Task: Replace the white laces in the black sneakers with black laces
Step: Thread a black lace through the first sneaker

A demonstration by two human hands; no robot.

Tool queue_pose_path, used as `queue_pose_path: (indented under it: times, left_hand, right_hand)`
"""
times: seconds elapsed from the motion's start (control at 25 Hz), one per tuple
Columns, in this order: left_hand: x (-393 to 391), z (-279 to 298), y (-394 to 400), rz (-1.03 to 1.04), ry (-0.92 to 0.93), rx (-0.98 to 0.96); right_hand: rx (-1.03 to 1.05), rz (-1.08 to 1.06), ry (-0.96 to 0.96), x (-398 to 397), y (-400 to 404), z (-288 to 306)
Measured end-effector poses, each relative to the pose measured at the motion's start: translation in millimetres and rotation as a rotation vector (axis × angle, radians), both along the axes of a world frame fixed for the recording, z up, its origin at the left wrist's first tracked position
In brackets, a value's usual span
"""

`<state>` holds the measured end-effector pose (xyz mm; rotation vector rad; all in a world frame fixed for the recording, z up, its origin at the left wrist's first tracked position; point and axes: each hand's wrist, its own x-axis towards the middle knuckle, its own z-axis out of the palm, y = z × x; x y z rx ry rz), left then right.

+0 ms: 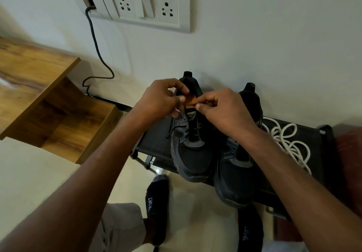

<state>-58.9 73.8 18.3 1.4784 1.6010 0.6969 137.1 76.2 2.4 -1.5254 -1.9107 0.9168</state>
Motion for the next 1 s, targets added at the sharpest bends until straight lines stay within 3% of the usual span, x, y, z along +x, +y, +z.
queue_pose_path:
  times: [0.12, 0.24, 0.48, 0.76, 1.0]
  left_hand:
    - [0, -5, -1, -0.18, 0.395, 0.062]
    - [2, -6, -2, -0.256, 0.484, 0.067]
    - [-5, -9, 0, -0.242, 0.472, 0.038]
    - [-5, -5, -1, -0.203, 0.418, -0.013]
    - [-3, -13, 1, -0.051, 0.428, -0.085]
  right_hand:
    - [0.022, 0.039, -0.171, -5, -5, -5]
    - [0.093, 0.052, -0.301, -11, -10, -10]
    - [0.18, -0.019, -0.406, -19, -13, -14]
    - [-0.121, -0.114, -0.074, -27, -11, -32]
    - [0.151, -0.131, -0.414, -35, -24, -33]
